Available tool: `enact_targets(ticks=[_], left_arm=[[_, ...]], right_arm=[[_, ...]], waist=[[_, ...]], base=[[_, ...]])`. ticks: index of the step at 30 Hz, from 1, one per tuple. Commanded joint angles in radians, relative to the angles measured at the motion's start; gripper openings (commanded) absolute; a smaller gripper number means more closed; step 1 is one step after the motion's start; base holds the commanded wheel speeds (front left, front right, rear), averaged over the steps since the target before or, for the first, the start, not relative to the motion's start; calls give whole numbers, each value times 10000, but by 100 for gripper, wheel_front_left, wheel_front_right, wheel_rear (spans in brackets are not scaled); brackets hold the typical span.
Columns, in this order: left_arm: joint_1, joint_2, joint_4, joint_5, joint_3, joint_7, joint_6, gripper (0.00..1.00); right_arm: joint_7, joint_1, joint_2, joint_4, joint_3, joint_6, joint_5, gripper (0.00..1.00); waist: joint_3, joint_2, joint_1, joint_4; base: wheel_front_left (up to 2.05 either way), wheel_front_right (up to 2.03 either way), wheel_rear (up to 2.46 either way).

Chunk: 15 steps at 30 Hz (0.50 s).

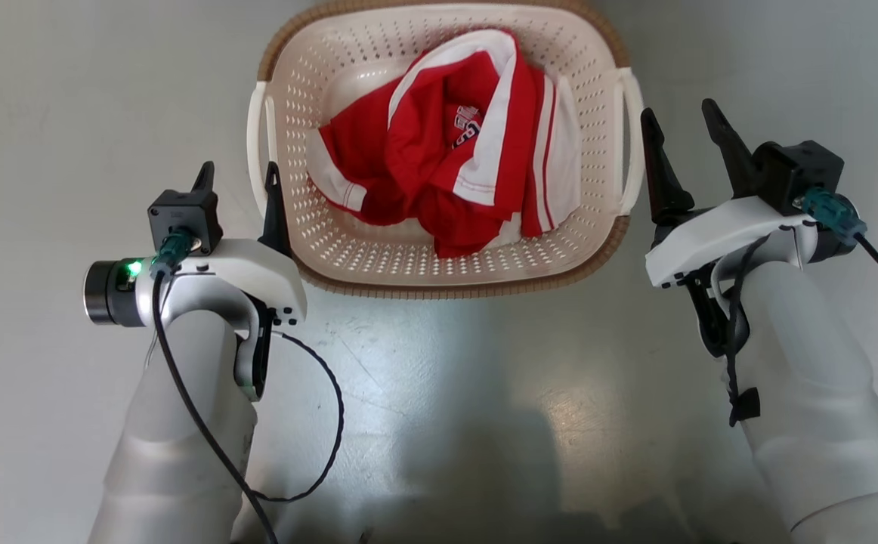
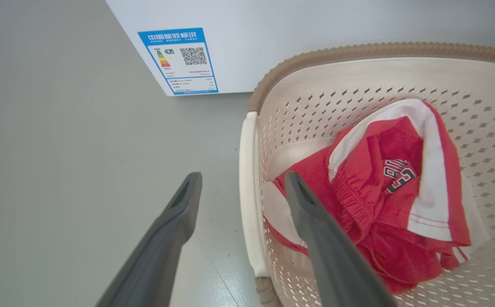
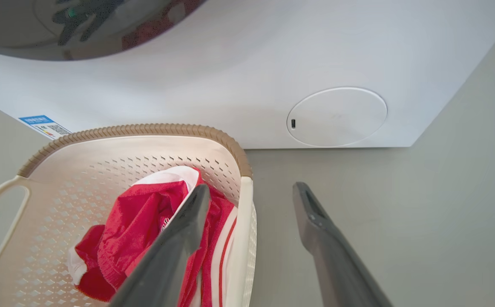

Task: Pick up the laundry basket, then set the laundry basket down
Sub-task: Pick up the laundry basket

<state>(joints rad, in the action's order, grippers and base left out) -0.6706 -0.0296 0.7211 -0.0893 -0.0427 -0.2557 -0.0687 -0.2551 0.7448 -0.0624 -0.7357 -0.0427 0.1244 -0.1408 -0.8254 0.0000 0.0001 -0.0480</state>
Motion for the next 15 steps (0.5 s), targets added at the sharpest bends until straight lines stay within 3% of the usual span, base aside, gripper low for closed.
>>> enact_targets(ticks=[1, 15], left_arm=[[-53, -211, 94, -32, 154, -61, 88, 100], [-845, -207, 1262, -547, -605, -61, 183, 100]], right_arm=[[-67, -22, 122, -134, -291, 63, 57, 100], [-67, 590, 122, -1294, -1025, 63, -359, 100]], waist=[[-263, 0, -1, -115], [-774, 0, -1, -207]], base=[[0, 0, 0], [0, 0, 0]])
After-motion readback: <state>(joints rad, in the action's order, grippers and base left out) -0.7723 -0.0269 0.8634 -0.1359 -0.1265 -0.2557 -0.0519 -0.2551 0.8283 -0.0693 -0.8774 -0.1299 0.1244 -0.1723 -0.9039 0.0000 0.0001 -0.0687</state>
